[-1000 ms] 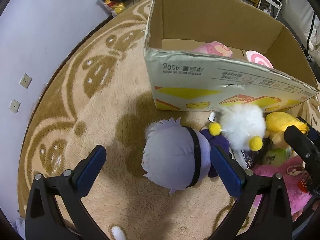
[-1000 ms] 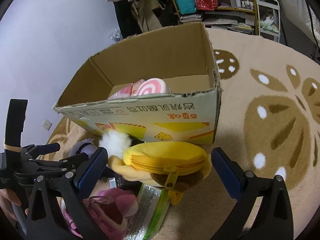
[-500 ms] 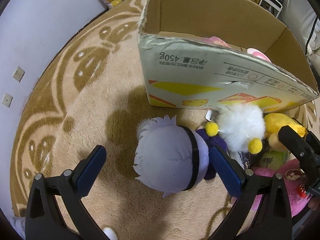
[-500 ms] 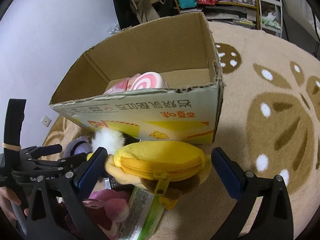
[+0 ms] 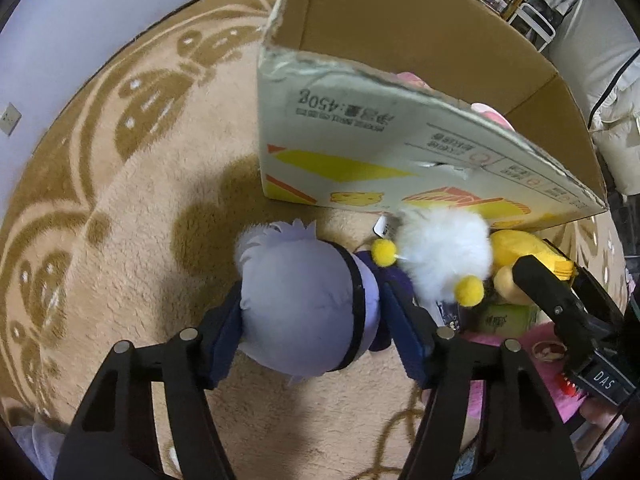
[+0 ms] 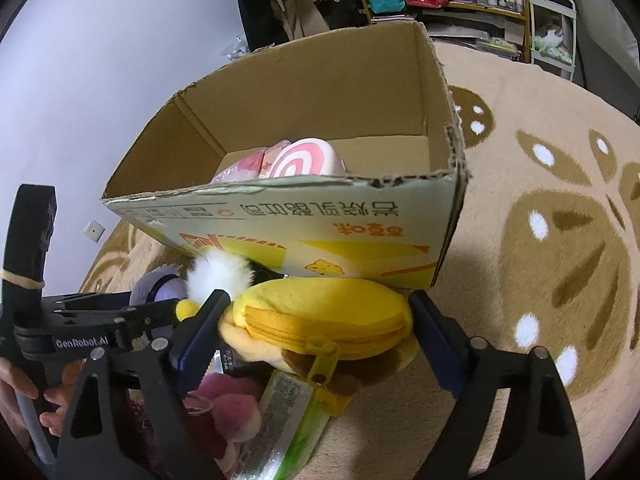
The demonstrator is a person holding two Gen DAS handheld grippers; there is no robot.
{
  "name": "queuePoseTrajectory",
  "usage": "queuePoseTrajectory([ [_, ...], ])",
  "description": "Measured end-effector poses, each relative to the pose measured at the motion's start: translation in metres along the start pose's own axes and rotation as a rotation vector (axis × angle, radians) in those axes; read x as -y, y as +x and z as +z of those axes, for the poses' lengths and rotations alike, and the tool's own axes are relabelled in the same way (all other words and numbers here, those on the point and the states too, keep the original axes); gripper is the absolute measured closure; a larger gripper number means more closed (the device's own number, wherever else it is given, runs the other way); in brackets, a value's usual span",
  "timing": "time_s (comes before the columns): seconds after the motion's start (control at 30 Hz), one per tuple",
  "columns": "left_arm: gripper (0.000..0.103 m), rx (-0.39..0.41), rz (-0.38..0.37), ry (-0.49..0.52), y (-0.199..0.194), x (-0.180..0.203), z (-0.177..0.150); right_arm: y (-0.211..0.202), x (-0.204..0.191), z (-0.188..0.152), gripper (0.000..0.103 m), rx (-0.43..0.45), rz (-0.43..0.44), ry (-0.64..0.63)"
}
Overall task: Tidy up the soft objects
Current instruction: 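Grip and lift white-haired doll with left tool while right tool lifts yellow pouch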
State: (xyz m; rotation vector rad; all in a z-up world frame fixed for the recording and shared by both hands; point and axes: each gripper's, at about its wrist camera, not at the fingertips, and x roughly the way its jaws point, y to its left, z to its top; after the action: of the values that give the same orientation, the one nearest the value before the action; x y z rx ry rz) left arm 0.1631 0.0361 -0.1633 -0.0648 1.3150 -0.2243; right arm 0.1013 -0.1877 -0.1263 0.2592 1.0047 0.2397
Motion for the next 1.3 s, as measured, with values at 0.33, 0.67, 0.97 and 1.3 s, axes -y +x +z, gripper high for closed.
queuePoseTrajectory([
  [0.33,0.046,0.074,0.104,0.065,-0.016,0.009,-0.001,-0.008,-0.001,-0.002,0.013,0.027,-0.019,-0.005],
  [0.67,0.046,0.197,0.239,0.121,-0.049,0.026,-0.013,-0.025,0.003,-0.003,0.013,0.079,-0.068,0.009],
  [0.97,0.046,0.298,0.287,0.135,-0.077,0.033,-0.025,-0.053,0.002,-0.005,0.013,0.165,-0.145,0.041],
  [1.3,0.046,0.437,0.306,0.120,-0.118,0.031,-0.033,-0.101,-0.007,-0.002,0.013,0.349,-0.180,0.031],
])
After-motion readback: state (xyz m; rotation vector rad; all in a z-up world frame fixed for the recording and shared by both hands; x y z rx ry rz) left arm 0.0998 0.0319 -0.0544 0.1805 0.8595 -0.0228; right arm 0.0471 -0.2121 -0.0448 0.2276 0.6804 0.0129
